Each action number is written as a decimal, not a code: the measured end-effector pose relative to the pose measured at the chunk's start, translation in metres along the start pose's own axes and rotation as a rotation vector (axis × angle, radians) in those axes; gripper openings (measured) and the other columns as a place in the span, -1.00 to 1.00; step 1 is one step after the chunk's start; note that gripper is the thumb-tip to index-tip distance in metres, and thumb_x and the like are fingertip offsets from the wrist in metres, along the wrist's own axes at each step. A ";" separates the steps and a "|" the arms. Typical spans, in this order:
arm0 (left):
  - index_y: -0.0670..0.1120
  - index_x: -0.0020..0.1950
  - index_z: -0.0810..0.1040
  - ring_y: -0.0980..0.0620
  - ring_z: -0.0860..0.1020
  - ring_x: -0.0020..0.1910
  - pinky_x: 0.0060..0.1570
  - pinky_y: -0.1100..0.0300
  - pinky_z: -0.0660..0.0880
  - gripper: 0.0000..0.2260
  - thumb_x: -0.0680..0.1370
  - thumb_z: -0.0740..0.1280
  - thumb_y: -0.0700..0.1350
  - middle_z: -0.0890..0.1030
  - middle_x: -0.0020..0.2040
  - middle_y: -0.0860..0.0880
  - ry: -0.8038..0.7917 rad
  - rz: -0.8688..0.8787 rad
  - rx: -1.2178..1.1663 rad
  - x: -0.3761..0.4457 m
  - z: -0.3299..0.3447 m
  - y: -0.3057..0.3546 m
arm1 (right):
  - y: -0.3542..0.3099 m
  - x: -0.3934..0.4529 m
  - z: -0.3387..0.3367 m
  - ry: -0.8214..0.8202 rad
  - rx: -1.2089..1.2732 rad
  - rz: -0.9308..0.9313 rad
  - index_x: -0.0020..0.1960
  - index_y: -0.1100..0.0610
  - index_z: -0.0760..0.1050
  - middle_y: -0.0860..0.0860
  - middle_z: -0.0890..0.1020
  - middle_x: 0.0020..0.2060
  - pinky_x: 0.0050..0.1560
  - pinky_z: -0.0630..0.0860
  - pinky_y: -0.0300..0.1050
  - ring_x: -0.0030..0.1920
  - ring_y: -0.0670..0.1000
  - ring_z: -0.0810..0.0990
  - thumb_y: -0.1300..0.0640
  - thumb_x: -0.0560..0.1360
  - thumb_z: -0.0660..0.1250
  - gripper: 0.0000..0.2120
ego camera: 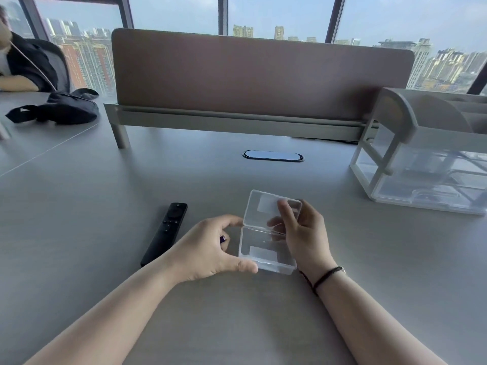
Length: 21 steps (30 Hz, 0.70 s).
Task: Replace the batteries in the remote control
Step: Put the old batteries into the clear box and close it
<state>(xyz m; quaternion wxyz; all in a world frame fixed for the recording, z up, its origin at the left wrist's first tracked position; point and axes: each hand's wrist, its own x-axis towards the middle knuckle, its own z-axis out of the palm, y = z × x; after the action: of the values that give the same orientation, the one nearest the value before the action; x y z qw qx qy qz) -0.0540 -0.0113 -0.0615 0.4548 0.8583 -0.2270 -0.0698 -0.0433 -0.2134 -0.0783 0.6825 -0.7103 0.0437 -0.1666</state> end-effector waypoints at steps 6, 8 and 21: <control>-0.03 -0.16 0.41 0.07 0.20 -0.53 -0.50 0.08 0.19 -0.59 0.49 0.29 0.32 0.25 -0.53 0.04 0.408 0.344 0.032 -0.003 -0.005 0.001 | 0.003 -0.004 0.003 -0.084 -0.252 -0.159 -0.09 -0.03 0.54 0.01 0.70 -0.35 -0.31 0.63 -0.13 -0.39 -0.12 0.63 0.03 0.60 0.31 -0.89; -0.04 -0.23 0.39 0.06 0.27 -0.53 -0.54 0.10 0.29 -0.63 0.58 0.23 0.22 0.30 -0.50 0.06 0.366 0.485 0.208 -0.005 0.001 0.008 | 0.002 -0.006 0.007 -0.166 -0.263 -0.169 -0.10 -0.06 0.53 0.01 0.71 -0.33 -0.31 0.59 -0.22 -0.36 -0.13 0.65 0.06 0.61 0.29 -0.88; -0.02 0.05 0.61 0.25 0.55 -0.10 -0.08 0.27 0.50 -0.65 0.43 0.47 0.19 0.55 -0.03 0.19 0.078 0.435 0.292 0.002 0.022 0.002 | 0.002 -0.007 0.008 -0.296 -0.250 -0.176 -0.13 0.19 0.53 -0.01 0.69 -0.33 -0.24 0.58 -0.02 -0.30 0.04 0.69 0.08 0.64 0.24 -0.76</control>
<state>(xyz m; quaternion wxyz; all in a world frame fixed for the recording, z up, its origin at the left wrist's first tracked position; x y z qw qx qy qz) -0.0605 -0.0295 -0.0721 0.3387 0.8480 -0.3961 0.0964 -0.0475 -0.2042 -0.0820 0.5707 -0.8073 -0.0991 -0.1127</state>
